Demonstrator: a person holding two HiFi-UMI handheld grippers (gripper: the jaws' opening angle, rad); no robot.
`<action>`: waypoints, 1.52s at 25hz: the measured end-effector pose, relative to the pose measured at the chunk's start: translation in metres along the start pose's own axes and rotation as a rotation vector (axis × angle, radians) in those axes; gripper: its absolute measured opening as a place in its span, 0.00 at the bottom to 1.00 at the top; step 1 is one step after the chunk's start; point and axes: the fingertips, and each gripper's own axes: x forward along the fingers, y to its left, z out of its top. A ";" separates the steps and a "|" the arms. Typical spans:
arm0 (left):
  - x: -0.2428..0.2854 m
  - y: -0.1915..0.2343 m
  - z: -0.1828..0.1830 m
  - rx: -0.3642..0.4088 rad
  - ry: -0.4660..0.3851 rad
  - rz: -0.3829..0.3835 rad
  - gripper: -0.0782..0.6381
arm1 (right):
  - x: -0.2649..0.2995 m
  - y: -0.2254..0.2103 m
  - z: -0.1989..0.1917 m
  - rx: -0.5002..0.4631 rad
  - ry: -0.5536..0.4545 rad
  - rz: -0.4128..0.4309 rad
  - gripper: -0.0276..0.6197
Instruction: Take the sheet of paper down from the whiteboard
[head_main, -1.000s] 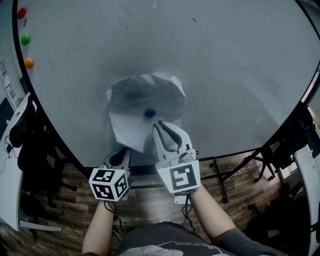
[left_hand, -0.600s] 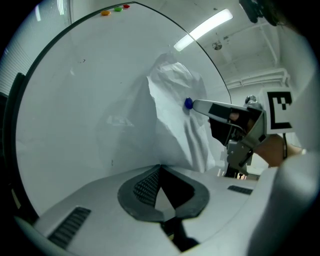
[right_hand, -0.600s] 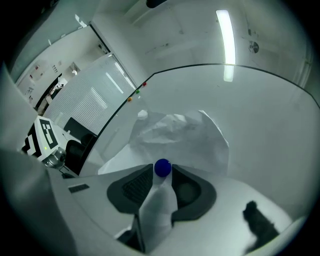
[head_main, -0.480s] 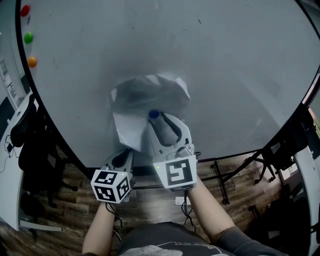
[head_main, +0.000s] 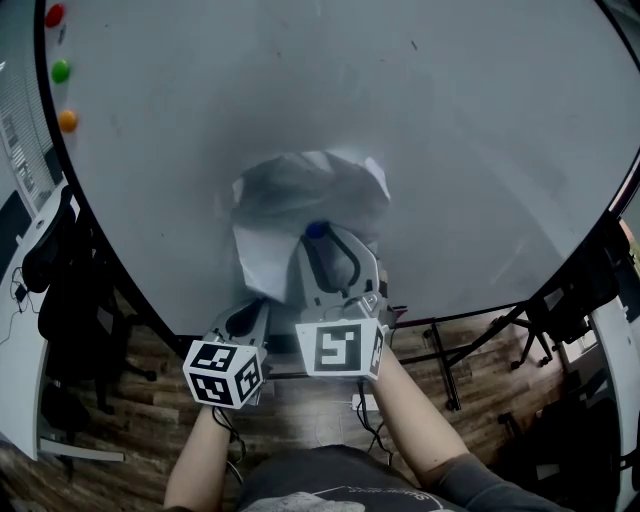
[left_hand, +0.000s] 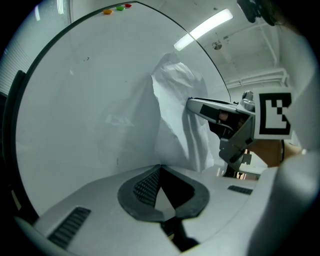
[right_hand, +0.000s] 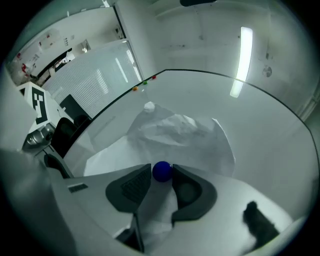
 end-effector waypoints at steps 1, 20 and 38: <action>0.000 0.000 0.000 0.000 0.001 -0.001 0.13 | 0.000 0.000 0.000 -0.022 0.003 -0.015 0.25; -0.004 0.009 0.009 -0.037 -0.040 0.000 0.13 | 0.000 -0.002 0.000 -0.012 -0.035 -0.066 0.24; -0.021 0.013 -0.021 -0.007 0.030 -0.008 0.13 | -0.071 0.029 -0.040 0.165 0.058 -0.051 0.24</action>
